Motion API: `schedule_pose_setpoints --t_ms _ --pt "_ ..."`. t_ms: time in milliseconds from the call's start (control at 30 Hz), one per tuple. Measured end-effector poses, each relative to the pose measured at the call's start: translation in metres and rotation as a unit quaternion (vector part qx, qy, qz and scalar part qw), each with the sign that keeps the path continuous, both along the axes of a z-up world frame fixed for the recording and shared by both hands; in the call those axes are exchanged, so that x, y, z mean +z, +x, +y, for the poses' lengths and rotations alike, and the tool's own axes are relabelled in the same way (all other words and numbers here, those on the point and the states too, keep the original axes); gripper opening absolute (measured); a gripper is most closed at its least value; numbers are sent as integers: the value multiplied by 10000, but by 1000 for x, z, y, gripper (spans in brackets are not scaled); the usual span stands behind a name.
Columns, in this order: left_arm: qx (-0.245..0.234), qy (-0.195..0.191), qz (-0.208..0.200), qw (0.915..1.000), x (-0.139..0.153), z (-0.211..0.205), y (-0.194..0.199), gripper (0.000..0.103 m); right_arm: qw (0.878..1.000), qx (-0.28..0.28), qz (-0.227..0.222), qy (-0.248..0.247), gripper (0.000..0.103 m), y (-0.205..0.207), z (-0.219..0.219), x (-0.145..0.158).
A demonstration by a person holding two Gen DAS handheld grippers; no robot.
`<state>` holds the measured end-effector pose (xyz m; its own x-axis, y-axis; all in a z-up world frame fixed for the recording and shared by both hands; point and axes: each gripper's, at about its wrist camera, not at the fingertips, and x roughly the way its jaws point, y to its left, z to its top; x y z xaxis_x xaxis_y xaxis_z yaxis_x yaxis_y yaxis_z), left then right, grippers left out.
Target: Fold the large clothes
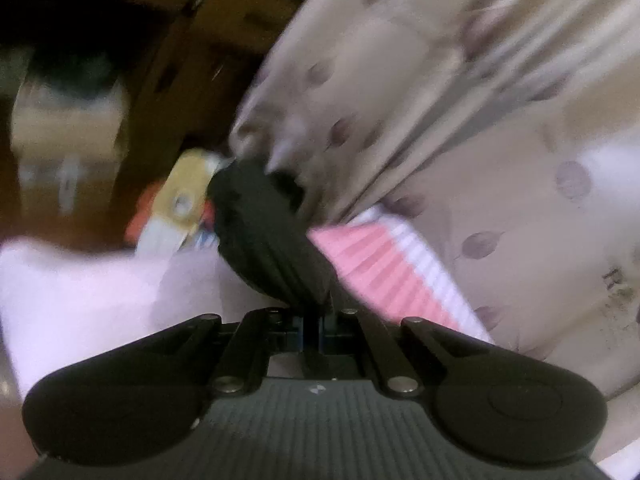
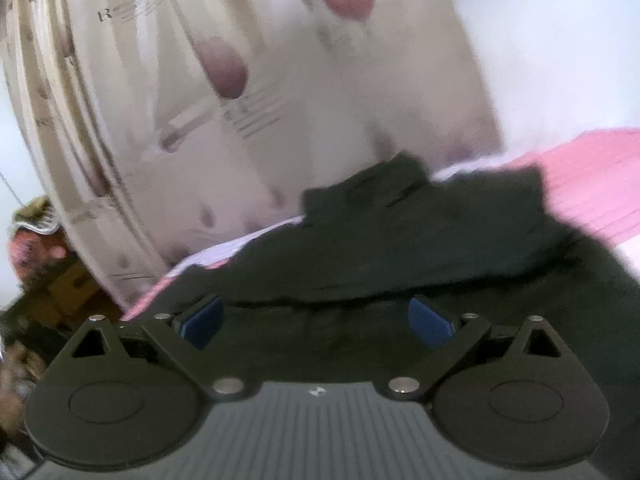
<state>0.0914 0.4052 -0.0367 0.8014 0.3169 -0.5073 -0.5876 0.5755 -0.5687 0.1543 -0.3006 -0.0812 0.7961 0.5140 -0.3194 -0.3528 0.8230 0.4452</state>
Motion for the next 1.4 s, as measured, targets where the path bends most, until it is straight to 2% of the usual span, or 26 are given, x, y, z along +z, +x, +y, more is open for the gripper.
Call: schedule_pose_setpoints --t_ms 100,233,367,533,700,767,900,1067,1200,1267,1300,1333,1367,1400 --pt "-202 384 -232 9988 46 -24 19 5 9992 -289 -92 -260 100 -1 -17 -4" --pt "-741 974 -641 9904 114 -79 48 5 9986 -521 -5 -94 100 -1 -35 -18" --pt "-1499 1370 -952 9745 167 -160 77 5 9980 -608 143 127 100 -2 -45 -32" --pt "-2466 1567 -1171 9492 189 -270 107 5 9969 -622 238 428 100 -4 -54 -42" --pt "-3383 1709 -1121 9186 170 -374 132 5 9943 -617 437 752 100 -4 -62 -57" --pt "-3708 1739 -1006 9067 152 -409 142 5 9930 -613 468 891 100 -4 -65 -61" --pt "-4179 1737 -619 8896 109 -463 164 5 9915 -580 499 1049 100 -3 -69 -64" --pt "-4602 1840 -129 8684 47 -499 186 6 9907 -523 471 1164 100 -3 -70 -68" --pt "-4786 1821 22 8589 12 -502 188 8 9892 -494 442 1304 100 -3 -73 -71" --pt "-4855 1786 13 8558 1 -502 189 14 9887 -489 445 1347 100 -3 -74 -71" --pt "-4876 1804 -26 8542 -3 -502 188 22 9886 -489 445 1353 100 -3 -74 -72" --pt "-4912 1844 -77 8513 -7 -505 188 37 9886 -486 443 1352 100 -3 -74 -71" --pt "-4948 1872 -127 8485 -9 -505 185 47 9887 -473 445 1351 100 -3 -74 -71" --pt "-4958 1907 -177 8471 -10 -506 183 69 9886 -460 458 1359 100 -3 -74 -71"
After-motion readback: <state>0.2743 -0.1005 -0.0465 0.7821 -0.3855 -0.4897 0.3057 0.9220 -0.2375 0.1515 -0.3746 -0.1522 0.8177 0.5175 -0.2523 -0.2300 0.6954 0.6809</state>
